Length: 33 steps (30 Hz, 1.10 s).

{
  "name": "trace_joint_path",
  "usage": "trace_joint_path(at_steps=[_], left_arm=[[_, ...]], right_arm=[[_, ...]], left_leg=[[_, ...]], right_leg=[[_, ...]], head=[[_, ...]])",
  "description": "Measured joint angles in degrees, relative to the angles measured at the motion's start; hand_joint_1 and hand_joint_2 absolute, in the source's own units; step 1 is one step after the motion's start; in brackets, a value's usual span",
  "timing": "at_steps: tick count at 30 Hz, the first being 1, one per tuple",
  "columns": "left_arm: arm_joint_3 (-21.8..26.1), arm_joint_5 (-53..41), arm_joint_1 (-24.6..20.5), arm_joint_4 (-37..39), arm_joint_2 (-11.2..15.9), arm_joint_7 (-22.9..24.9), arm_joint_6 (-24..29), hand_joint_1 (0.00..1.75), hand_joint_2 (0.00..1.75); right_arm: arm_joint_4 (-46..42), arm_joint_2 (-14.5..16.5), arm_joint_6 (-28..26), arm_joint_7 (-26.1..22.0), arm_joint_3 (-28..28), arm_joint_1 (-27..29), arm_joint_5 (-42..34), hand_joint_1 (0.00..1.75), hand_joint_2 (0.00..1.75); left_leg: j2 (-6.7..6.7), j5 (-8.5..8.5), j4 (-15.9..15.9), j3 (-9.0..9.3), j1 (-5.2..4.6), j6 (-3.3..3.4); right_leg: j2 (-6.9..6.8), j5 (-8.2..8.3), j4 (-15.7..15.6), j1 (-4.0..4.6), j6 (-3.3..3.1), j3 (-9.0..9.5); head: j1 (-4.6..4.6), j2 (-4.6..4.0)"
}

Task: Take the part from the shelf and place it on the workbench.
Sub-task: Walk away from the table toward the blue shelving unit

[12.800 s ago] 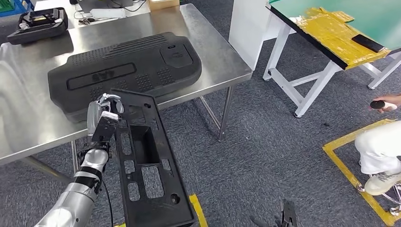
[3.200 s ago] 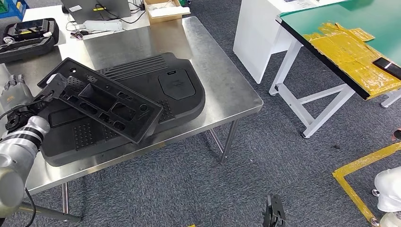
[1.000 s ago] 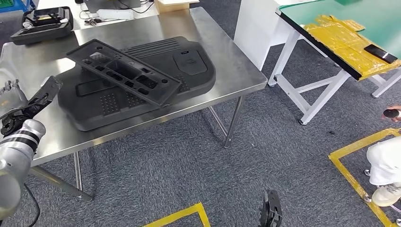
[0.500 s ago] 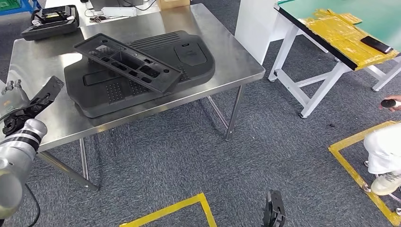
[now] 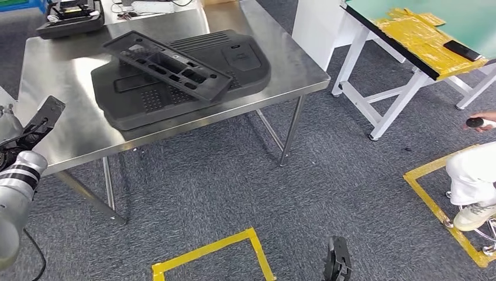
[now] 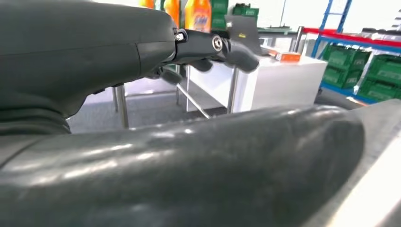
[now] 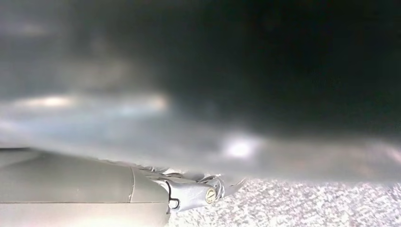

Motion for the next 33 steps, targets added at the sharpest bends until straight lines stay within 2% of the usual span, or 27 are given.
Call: trace_joint_path(at_steps=[1,3,4,5,6,7,8,10,11,12,14,15,16,17,19,20,21,22,23,24,25,26,27,30,31,33], left_arm=[[0.76,1.19,0.14,0.0,0.37,-0.85,0.03,0.0,0.0],[2.79,4.04,0.7,-0.01,1.53,-2.85,0.0,0.0,0.0],[3.97,5.62,1.16,0.0,2.24,-3.84,-0.15,0.0,0.0],[5.23,7.22,1.7,0.01,2.99,-4.78,-0.41,0.0,0.0],[6.6,8.93,2.34,0.01,3.77,-5.72,-0.81,0.0,0.0],[8.11,10.79,3.04,0.02,4.63,-6.73,-1.35,0.0,0.0],[9.71,12.61,3.76,0.02,5.55,-7.77,-1.85,0.0,0.0],[12.97,15.66,5.24,0.02,7.39,-9.71,-2.55,0.0,0.0],[14.44,16.82,6.03,0.03,8.16,-10.46,-2.77,0.0,0.0],[15.85,17.88,6.94,0.07,8.86,-11.1,-2.98,0.0,0.0],[18.62,20.13,9.24,0.17,10.32,-12.21,-3.52,0.0,0.0],[20.08,21.18,10.61,0.25,11.13,-12.76,-3.79,0.0,0.0],[21.53,22.09,11.86,0.32,11.96,-13.26,-4.02,0.0,0.0],[22.91,22.78,12.95,0.41,12.66,-13.68,-4.2,0.0,0.0],[25.17,23.49,14.48,0.6,13.65,-14.14,-4.37,0.0,0.0],[25.92,23.6,15.09,0.7,13.84,-14.21,-4.38,0.0,0.0],[26.43,23.62,15.63,0.8,13.96,-14.16,-4.35,0.0,0.0],[26.79,23.61,16.04,0.86,14.12,-14.02,-4.3,0.0,0.0],[27.08,23.65,16.4,0.9,14.31,-13.86,-4.25,0.0,0.0],[27.44,23.89,16.87,0.91,14.5,-13.78,-4.22,0.0,0.0],[27.96,24.49,17.62,0.93,14.63,-13.85,-4.33,0.0,0.0],[28.63,25.33,18.78,0.98,14.69,-14.03,-4.52,0.0,0.0],[29.51,26.57,20.3,1.06,14.64,-14.42,-4.87,0.0,0.0],[33.31,32.04,26.63,1.44,13.43,-16.88,-7.17,0.0,0.0],[34.99,34.17,28.84,1.6,12.72,-17.98,-8.18,0.0,0.0],[38.64,37.41,32.84,1.99,11.21,-19.67,-9.81,0.0,0.0]], right_arm=[[0.0,0.01,0.0,-0.01,-0.11,0.04,0.12,0.0,0.0],[0.0,0.03,0.0,-0.01,-0.34,0.09,0.38,0.0,0.0],[0.01,0.02,0.0,-0.01,-0.49,0.12,0.53,0.0,0.0],[0.01,0.01,0.0,0.0,-0.67,0.16,0.66,0.0,0.0],[0.02,0.01,0.0,0.02,-0.84,0.21,0.8,0.0,0.0],[0.02,0.0,0.0,0.04,-1.0,0.24,0.94,0.0,0.0],[0.02,-0.01,0.0,0.07,-1.16,0.24,1.08,0.0,0.0],[-0.01,-0.21,0.0,0.09,-1.47,0.17,1.42,0.0,0.0],[-0.03,-0.31,0.0,0.09,-1.62,0.13,1.59,0.0,0.0],[-0.04,-0.43,0.0,0.09,-1.77,0.09,1.76,0.0,0.0],[-0.04,-0.53,0.0,0.13,-2.02,0.01,2.08,0.0,0.0],[-0.04,-0.54,0.02,0.15,-2.16,-0.03,2.23,0.0,0.0],[-0.04,-0.54,0.03,0.18,-2.29,-0.05,2.36,0.0,0.0],[-0.04,-0.53,0.05,0.19,-2.43,-0.02,2.45,0.0,0.0],[-0.03,-0.5,0.08,0.23,-2.66,0.06,2.6,0.0,0.0],[-0.02,-0.46,0.09,0.25,-2.73,0.1,2.64,0.0,0.0],[-0.01,-0.4,0.1,0.27,-2.79,0.1,2.67,0.0,0.0],[0.0,-0.32,0.11,0.27,-2.83,0.1,2.68,0.0,0.0],[0.0,-0.25,0.13,0.28,-2.86,0.09,2.69,0.0,0.0],[0.0,-0.21,0.14,0.28,-2.88,0.05,2.69,0.0,0.0],[-0.01,-0.27,0.15,0.28,-2.92,0.02,2.7,0.0,0.0],[-0.02,-0.32,0.15,0.28,-2.99,-0.01,2.7,0.0,0.0],[-0.02,-0.35,0.15,0.29,-3.1,-0.02,2.71,0.0,0.0],[0.0,-0.26,0.15,0.54,-3.6,0.21,2.7,0.0,0.0],[0.01,-0.25,0.15,0.67,-3.8,0.4,2.69,0.0,0.0],[0.05,-0.2,0.15,0.8,-4.22,0.77,2.67,0.0,0.0]], left_leg=[[0.05,0.44,-0.09,-0.46,0.07,0.56],[0.12,1.31,-0.15,-1.5,0.05,1.27],[0.18,1.7,-0.15,-2.02,-0.02,1.38],[0.22,2.06,-0.15,-2.51,-0.11,1.4],[0.25,2.42,-0.14,-2.97,-0.25,1.4],[0.27,2.77,-0.14,-3.39,-0.41,1.38],[0.28,3.12,-0.15,-3.77,-0.58,1.36],[0.33,3.88,-0.31,-4.26,-0.71,1.15],[0.38,4.29,-0.55,-4.3,-0.66,0.9],[0.45,4.72,-0.83,-4.27,-0.52,0.56],[0.5,5.68,-1.76,-4.19,-0.36,-0.27],[0.46,5.56,-1.96,-4.32,-0.29,-0.58],[0.38,4.5,-1.44,-4.65,-0.28,-0.79],[0.26,2.5,0.23,-5.24,-0.27,-0.92],[0.09,-2.58,6.68,-6.87,-0.21,-1.24],[0.04,-4.14,9.88,-7.45,-0.16,-1.49],[0.07,-4.61,11.74,-7.4,-0.05,-1.76],[0.12,-4.06,11.63,-6.4,0.12,-2.07],[0.21,-2.87,9.37,-4.33,0.37,-2.42],[0.29,-2.22,5.83,-1.77,0.6,-2.92],[0.2,-1.62,2.89,0.35,0.59,-3.1],[0.1,-1.45,0.82,1.74,0.53,-3.05],[-0.04,-1.75,-0.12,2.2,0.37,-2.66],[0.23,-1.41,-0.31,1.6,0.18,-0.61],[0.46,-1.1,-0.38,1.31,0.17,-0.06],[0.8,-0.4,-0.46,0.42,0.15,0.86]], right_leg=[[0.03,-1.25,1.55,-0.09,-0.01,-0.86],[0.07,-5.38,8.0,-0.21,-0.24,-3.39],[0.07,-7.33,11.96,-0.25,-0.32,-4.59],[0.08,-8.56,14.9,-0.27,-0.25,-5.25],[0.08,-9.01,16.04,-0.25,-0.13,-4.98],[0.1,-8.69,14.83,-0.17,-0.02,-3.55],[0.16,-7.9,11.56,-0.01,-0.08,-1.03],[0.34,-6.89,3.33,0.61,-1.03,4.67],[0.42,-6.54,0.66,0.93,-1.49,6.44],[0.49,-6.41,-0.74,1.2,-1.86,7.12],[0.53,-5.26,-1.76,1.28,-2.25,7.04],[0.57,-4.56,-2.54,1.19,-2.5,7.05],[0.59,-3.74,-3.22,1.02,-2.82,7.08],[0.58,-2.99,-3.79,0.83,-3.0,7.09],[0.43,-2.17,-3.95,0.79,-3.19,6.35],[0.29,-1.88,-3.85,0.78,-3.12,5.93],[0.17,-1.59,-3.67,0.73,-2.98,5.42],[0.06,-1.36,-3.38,0.6,-2.79,4.82],[-0.02,-1.18,-2.94,0.43,-2.6,4.19],[-0.07,-1.08,-2.34,0.28,-2.4,3.53],[-0.08,-0.98,-1.73,0.25,-2.2,2.89],[0.0,-0.88,-1.19,0.33,-2.02,2.42],[0.16,-0.78,-0.8,0.4,-1.84,2.04],[0.69,-0.6,-0.38,0.26,-1.15,1.05],[0.75,-1.25,0.44,0.17,-1.0,0.42],[0.73,-4.61,5.68,0.06,-1.06,-2.0]], head=[[0.1,0.0],[0.31,0.0],[0.33,0.0],[0.34,0.0],[0.33,0.01],[0.34,0.01],[0.33,0.01],[0.26,0.0],[0.25,0.0],[0.28,0.0],[0.45,0.0],[0.47,0.0],[0.41,0.0],[0.29,0.0],[0.18,0.01],[0.16,0.01],[0.19,0.01],[0.19,0.0],[0.19,0.0],[0.17,0.0],[0.11,0.0],[0.09,0.0],[0.06,0.0],[0.21,0.0],[0.31,0.0],[0.4,0.0]])
